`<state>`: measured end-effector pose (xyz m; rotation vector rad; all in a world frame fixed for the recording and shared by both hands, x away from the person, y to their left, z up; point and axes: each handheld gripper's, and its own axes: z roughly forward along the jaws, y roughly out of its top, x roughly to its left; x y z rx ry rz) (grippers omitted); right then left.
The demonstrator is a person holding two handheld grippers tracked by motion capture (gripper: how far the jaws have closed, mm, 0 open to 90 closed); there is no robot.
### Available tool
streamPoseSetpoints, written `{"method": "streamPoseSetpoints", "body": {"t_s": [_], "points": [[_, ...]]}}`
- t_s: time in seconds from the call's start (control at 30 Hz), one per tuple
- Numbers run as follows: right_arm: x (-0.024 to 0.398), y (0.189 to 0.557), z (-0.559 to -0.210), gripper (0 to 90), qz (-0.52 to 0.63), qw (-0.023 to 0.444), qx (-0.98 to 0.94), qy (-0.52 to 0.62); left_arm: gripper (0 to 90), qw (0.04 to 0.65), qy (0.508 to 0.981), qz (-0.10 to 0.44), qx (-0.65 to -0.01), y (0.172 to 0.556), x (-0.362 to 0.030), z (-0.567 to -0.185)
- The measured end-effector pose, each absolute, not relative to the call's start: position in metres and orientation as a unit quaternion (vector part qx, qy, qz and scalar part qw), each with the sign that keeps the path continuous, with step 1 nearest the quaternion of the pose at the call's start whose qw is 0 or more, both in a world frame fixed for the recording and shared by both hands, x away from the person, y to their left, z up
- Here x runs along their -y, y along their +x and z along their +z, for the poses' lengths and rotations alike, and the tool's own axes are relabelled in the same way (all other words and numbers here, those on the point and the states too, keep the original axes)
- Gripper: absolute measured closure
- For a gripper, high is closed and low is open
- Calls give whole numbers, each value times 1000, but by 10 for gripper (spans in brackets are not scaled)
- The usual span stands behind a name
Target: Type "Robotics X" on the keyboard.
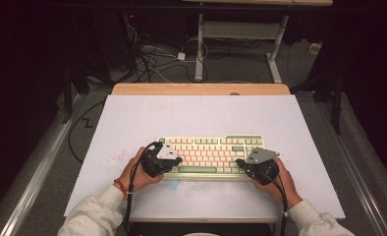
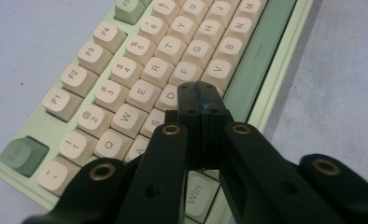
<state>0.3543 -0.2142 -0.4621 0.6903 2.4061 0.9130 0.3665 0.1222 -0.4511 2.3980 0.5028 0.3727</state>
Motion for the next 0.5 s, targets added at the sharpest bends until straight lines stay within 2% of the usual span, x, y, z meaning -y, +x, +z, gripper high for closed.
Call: {"method": "streamPoseSetpoints", "body": {"t_s": [0.5], "points": [[214, 354, -462, 900, 333, 236, -878, 251, 880, 318, 919, 136, -191, 372, -116, -456]]}}
